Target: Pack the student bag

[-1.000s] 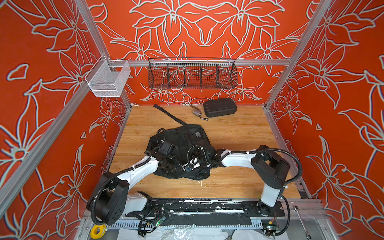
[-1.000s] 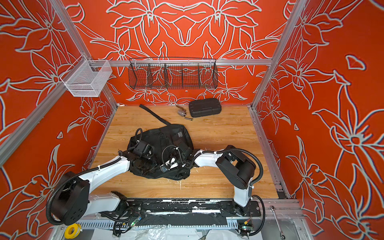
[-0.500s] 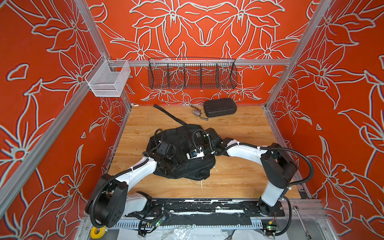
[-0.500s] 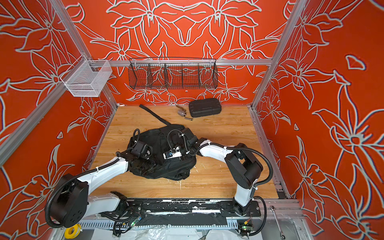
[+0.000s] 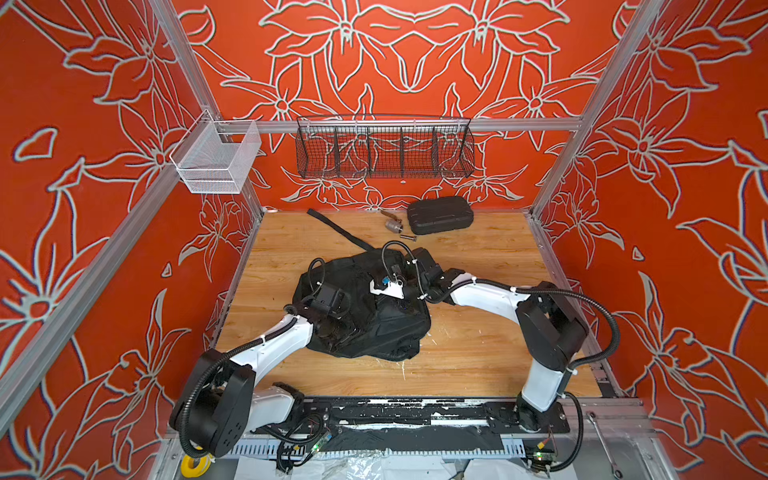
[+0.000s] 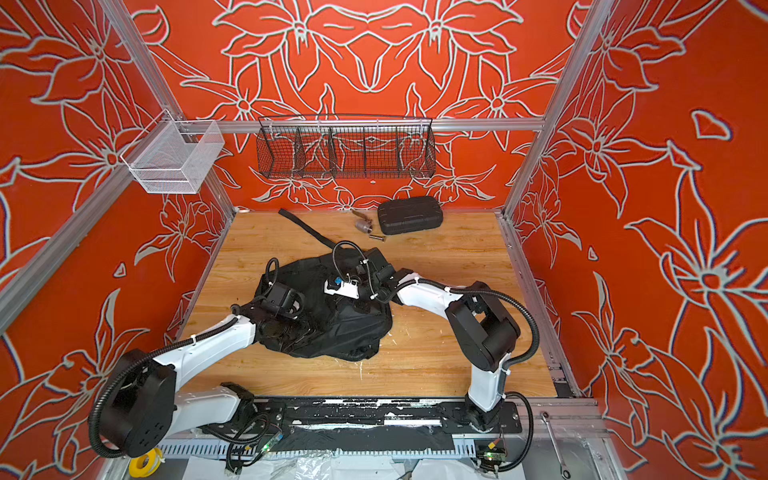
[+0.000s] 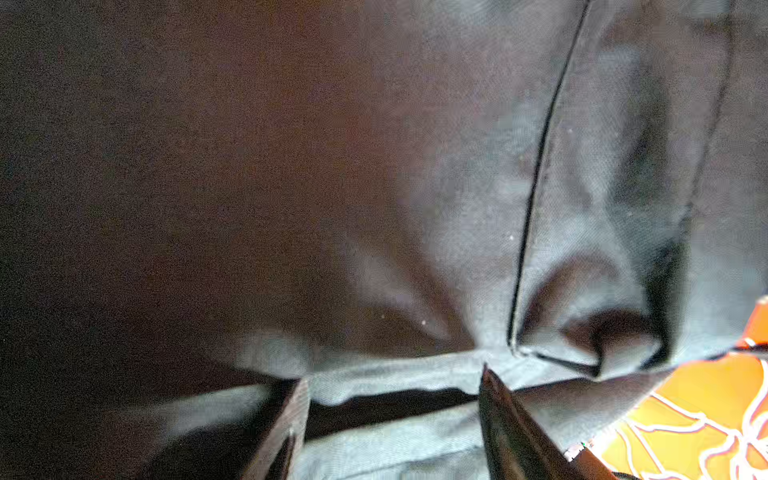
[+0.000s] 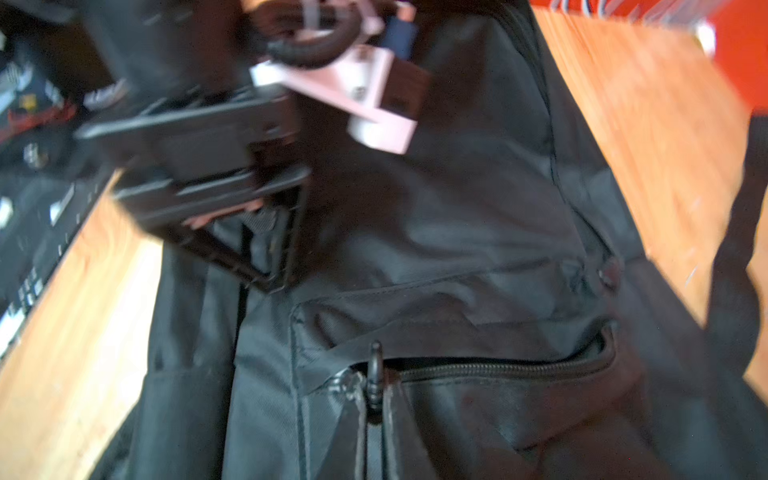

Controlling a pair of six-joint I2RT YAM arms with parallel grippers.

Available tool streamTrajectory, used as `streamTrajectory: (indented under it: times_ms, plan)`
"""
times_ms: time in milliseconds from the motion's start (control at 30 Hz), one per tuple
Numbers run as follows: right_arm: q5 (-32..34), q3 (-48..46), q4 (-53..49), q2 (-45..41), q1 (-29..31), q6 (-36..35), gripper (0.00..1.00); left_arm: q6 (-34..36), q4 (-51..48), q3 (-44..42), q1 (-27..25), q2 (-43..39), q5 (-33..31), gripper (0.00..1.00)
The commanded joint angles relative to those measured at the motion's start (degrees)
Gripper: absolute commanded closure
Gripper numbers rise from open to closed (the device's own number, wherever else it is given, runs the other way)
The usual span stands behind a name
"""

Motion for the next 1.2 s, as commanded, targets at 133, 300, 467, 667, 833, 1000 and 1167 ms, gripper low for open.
streamTrajectory:
  times_ms: [133, 300, 467, 667, 833, 1000, 1167]
  plan:
    - [3.66, 9.22, 2.90, 5.13, -2.16, 16.89, 1.00, 1.73, -7.24, -3.21, 1.48, 2.20, -4.75, 0.34]
    - [4.91, 12.30, 3.23, 7.62, -2.50, 19.50, 1.00, 2.95, -8.23, -3.77, 3.07, 1.89, -4.82, 0.34]
    - [6.09, 14.98, 2.82, 9.62, -2.71, 21.51, 1.00, 4.16, -8.82, -3.65, 3.57, 2.45, -5.01, 0.34]
    - [8.29, 14.70, 0.24, 8.65, -2.78, 23.23, 1.00, 7.25, -11.00, 0.20, 4.35, 3.19, -6.47, 0.32]
    - [8.17, 13.01, -0.12, 6.53, -2.78, 26.06, 1.00, 7.41, -13.04, 5.63, 4.41, -2.49, -7.15, 0.23]
    - [9.29, 12.40, -1.51, 5.33, -2.79, 28.36, 1.00, 4.03, -22.21, 12.58, 4.41, -10.94, -14.00, 0.03]
    - [9.55, 14.03, -3.60, 5.79, -2.79, 29.54, 1.00, 1.76, -32.88, 18.68, 4.49, -12.81, -19.73, 0.03]
